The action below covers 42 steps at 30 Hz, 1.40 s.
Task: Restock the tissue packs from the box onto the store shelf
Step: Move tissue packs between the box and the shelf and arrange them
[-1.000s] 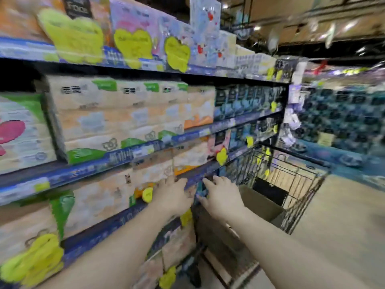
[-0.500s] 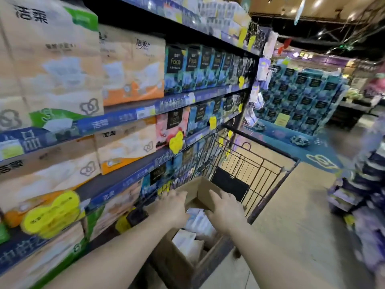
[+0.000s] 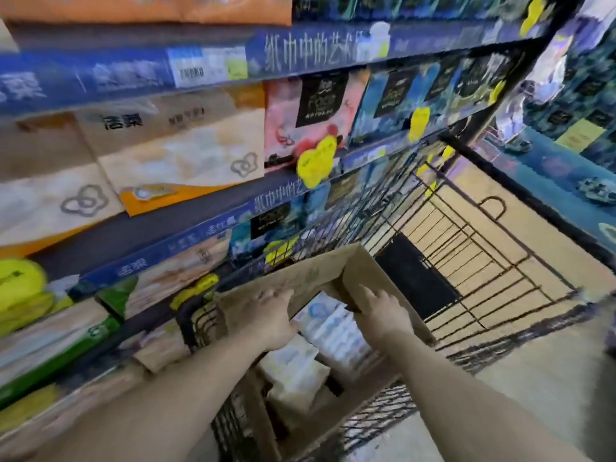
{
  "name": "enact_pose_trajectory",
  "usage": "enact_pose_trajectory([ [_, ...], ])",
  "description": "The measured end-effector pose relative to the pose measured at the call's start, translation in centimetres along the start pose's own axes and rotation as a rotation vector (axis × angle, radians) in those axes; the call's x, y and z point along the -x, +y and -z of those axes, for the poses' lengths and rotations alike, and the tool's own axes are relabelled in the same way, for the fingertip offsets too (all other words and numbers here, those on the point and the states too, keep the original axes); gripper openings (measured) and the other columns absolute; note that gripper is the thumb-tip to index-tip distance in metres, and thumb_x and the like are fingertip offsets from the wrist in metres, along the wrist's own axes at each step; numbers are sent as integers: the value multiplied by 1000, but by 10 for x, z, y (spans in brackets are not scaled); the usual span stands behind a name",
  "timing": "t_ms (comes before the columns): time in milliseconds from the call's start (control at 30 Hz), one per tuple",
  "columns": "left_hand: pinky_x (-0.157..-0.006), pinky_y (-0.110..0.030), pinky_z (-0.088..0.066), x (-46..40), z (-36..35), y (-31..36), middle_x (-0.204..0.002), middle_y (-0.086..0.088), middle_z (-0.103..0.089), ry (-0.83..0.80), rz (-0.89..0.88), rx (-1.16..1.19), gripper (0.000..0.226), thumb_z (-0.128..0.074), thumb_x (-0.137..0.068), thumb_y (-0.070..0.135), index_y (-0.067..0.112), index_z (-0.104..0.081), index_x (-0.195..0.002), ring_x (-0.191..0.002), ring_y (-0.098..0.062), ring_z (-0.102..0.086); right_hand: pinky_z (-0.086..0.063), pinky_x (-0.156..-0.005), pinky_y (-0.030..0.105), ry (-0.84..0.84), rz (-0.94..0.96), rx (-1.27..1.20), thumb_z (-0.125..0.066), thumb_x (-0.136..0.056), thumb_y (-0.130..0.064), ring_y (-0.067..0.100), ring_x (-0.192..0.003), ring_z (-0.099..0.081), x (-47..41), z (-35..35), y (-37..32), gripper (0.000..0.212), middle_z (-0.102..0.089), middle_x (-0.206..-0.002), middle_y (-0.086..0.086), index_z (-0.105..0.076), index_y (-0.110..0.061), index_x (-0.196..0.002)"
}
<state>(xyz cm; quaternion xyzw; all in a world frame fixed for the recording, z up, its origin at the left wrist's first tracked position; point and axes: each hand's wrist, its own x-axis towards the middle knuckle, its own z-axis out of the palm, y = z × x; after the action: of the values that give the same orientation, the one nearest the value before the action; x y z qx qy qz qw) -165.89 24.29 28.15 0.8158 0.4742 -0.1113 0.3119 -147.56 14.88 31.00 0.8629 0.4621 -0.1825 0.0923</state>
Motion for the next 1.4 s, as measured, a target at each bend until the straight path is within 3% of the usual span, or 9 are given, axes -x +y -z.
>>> enact_pose_trajectory([
  [233,-102,-32,-41,-75,-89,27,-142,-6,-45,-146,273,195,57,-57,-87,40,26,-39,-139,-128,-27,-46,-36,-103,38,-287,140,106,-39,-99,-27,28,-131,-39,-130,-64,68,52,-37,-145,7,-23,-25,-148],
  [567,-101,-24,-33,-162,-197,36,-153,-11,-31,-236,541,626,77,-59,-93,25,14,-9,-151,-135,-27,-38,-39,-103,37,-513,380,60,-47,-99,-22,33,-131,-39,-245,-145,82,69,-29,-151,16,-5,-18,-153],
  [700,-82,-34,-47,-189,-221,27,-114,-13,-56,-290,626,677,71,-64,-88,18,23,-23,-146,-87,-24,-54,-37,-101,39,-557,409,155,-54,-96,-35,35,-132,-39,-269,-169,74,86,-26,-153,17,6,-9,-153],
  [833,-85,-38,-51,-198,-227,23,-135,-19,-49,-331,658,742,103,-71,-70,30,20,-9,-152,-105,-34,-59,-35,-108,41,-721,331,187,-48,-98,-25,35,-134,-37,-274,-179,63,61,-31,-150,19,-20,-6,-149],
  [1033,-89,-24,-48,-186,-230,38,-146,-14,-41,-219,563,652,64,-64,-90,20,10,-34,-146,-119,-25,-52,-45,-90,30,-682,337,89,-58,-88,-15,33,-119,-52,-272,-174,63,44,-53,-131,15,-47,-8,-131],
  [1133,-52,-22,-56,-193,-237,35,-81,-15,-71,-73,493,832,53,-95,-34,14,6,-76,-83,-66,-21,-70,-39,-80,26,-649,221,3,-56,-92,-20,33,-114,-55,-268,-170,68,38,-57,-125,15,-51,-6,-126],
  [1200,-35,-19,-46,-190,-241,25,-48,-2,-59,233,361,869,47,-94,-13,15,15,-70,-53,-38,-17,-56,-40,-71,25,-633,121,-73,-54,-93,-33,32,-101,-60,-264,-168,72,34,-62,-115,15,-56,-6,-114],
  [1300,-75,-34,-57,-177,-218,45,-69,-2,-59,112,775,1238,17,-76,-77,20,17,-61,-70,-60,-15,-56,-37,-68,27,-627,91,-91,-50,-95,-44,28,-89,-58,-263,-163,80,42,-56,-79,10,-50,-7,-73],
  [1400,-70,-32,-52,-159,-212,48,-91,-11,-65,-32,951,1283,21,-73,-82,21,5,-69,-94,-77,-21,-59,-42,-70,27,-704,39,-161,-58,-91,-41,21,-83,-56,-258,-151,87,34,-57,-86,11,-59,-7,-85],
])
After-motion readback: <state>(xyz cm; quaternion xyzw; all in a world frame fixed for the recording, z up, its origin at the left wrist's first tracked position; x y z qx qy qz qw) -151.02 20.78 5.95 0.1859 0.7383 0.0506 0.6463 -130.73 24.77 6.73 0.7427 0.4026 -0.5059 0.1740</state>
